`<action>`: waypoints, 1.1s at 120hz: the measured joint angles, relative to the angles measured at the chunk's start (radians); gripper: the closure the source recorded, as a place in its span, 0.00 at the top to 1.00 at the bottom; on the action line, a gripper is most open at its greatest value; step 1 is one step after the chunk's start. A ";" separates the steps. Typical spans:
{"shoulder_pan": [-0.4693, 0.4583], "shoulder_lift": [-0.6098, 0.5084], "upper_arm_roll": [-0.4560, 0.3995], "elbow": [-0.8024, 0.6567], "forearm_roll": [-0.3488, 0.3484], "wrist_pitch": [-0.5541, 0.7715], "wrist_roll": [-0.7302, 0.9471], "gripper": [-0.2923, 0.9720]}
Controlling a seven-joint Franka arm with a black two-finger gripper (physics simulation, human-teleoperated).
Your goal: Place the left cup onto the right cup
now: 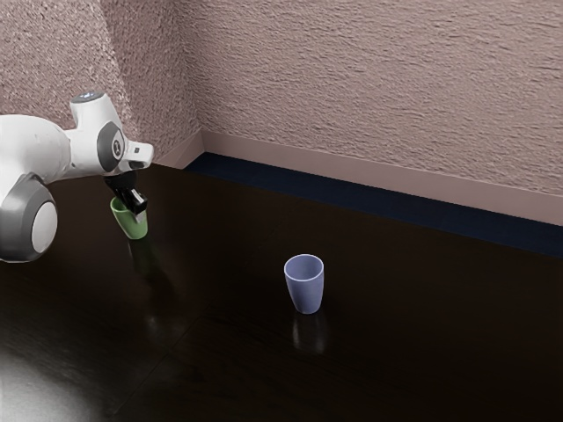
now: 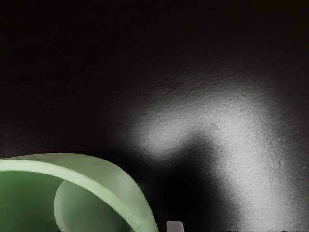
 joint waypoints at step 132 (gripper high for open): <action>-0.015 -0.188 -0.031 -0.112 0.093 -0.052 -0.049 0.15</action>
